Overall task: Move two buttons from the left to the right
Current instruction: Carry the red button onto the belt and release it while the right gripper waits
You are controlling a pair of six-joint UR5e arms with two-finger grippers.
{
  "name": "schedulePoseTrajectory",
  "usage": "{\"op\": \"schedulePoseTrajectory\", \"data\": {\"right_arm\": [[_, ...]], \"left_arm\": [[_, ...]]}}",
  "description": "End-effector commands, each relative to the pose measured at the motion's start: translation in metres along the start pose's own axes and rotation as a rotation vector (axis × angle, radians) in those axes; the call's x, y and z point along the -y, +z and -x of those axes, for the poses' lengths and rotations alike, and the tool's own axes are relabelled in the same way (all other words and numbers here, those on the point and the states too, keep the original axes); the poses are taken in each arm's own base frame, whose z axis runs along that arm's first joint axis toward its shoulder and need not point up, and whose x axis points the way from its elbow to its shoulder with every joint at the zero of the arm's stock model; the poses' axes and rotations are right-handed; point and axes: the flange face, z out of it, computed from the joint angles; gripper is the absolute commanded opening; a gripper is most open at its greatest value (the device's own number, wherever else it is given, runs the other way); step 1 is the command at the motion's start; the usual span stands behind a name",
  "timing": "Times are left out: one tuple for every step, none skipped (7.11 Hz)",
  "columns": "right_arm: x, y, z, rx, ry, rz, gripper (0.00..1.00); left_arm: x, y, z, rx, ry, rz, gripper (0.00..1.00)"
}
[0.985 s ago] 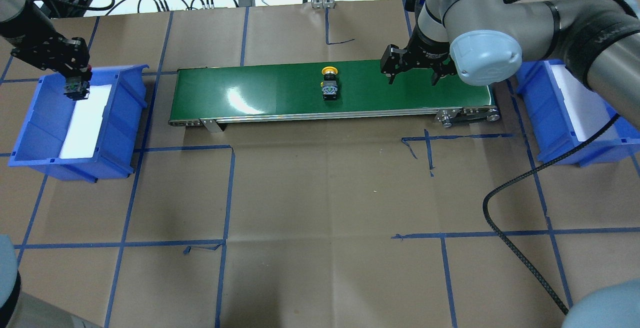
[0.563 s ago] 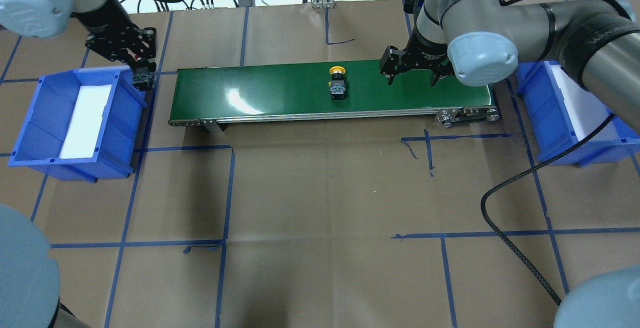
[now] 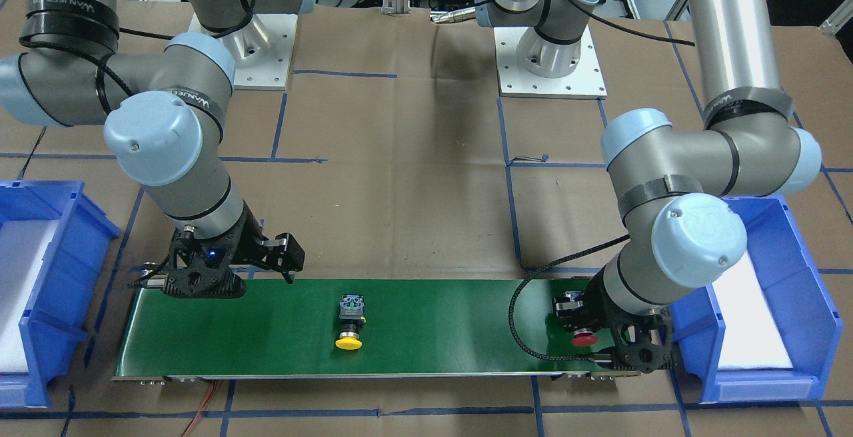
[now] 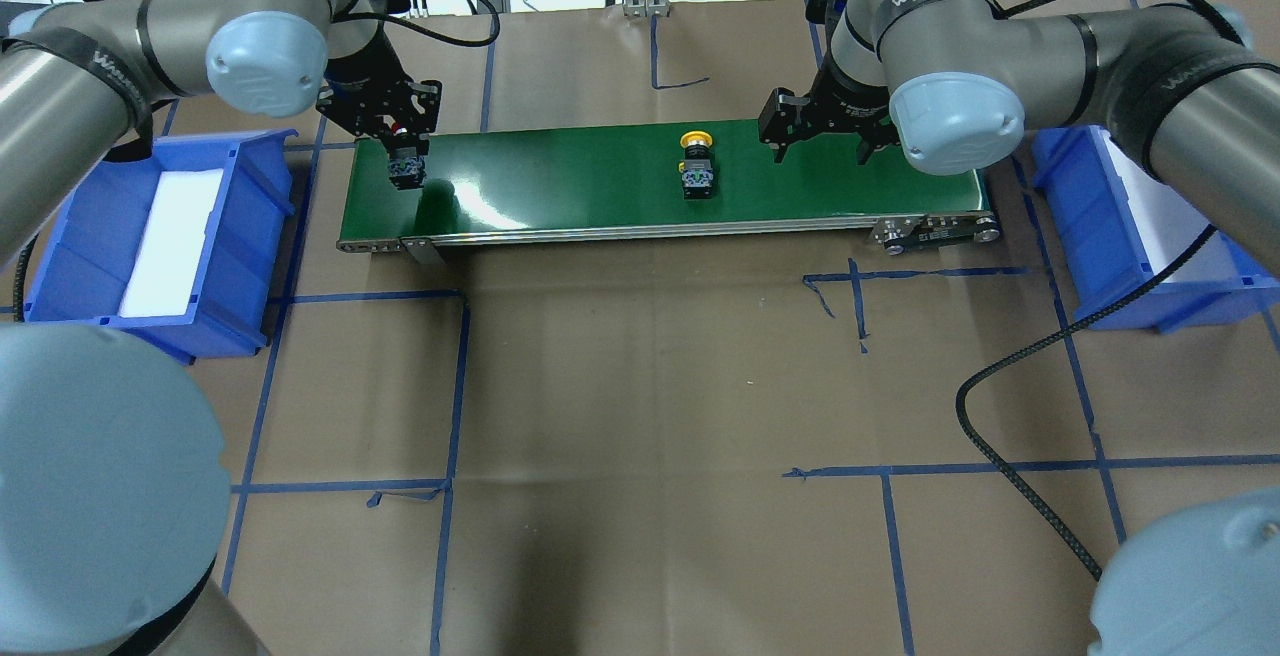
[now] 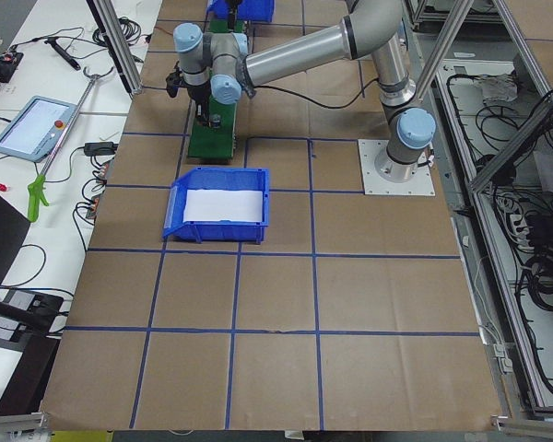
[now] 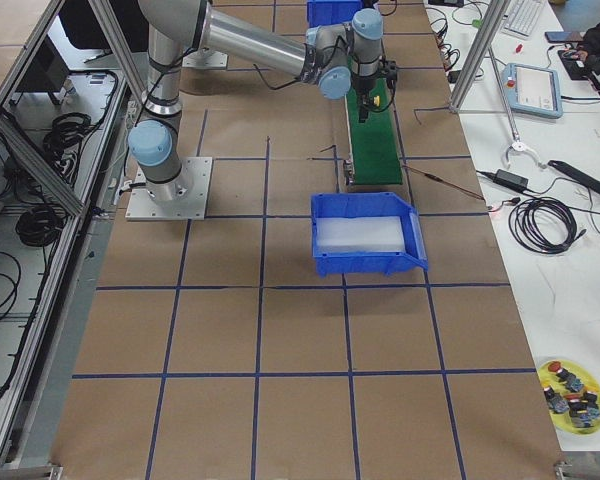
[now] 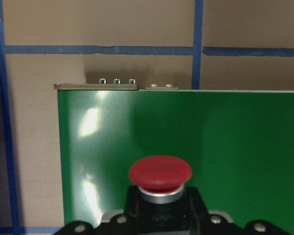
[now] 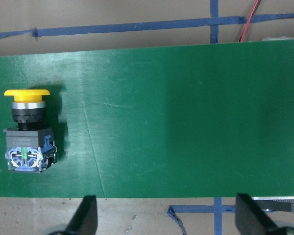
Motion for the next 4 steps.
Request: {"op": "schedulePoseTrajectory", "data": {"right_arm": [[0.014,0.005,-0.002,-0.006,0.002,-0.003,1.0],[0.022,0.005,-0.002,-0.016,0.001,-0.008,1.0],[0.025,0.018,-0.002,-0.02,0.0,0.006,1.0],[0.027,0.022,-0.002,-0.028,0.005,0.009,1.0]], "left_arm": [[0.003,0.019,-0.006,-0.002,0.009,0.004,0.0],[0.002,0.021,-0.007,-0.001,0.009,0.01,0.0],[0.002,0.024,-0.007,-0.002,0.007,0.015,0.55],[0.002,0.022,-0.007,0.0,0.006,0.014,0.99]]}}
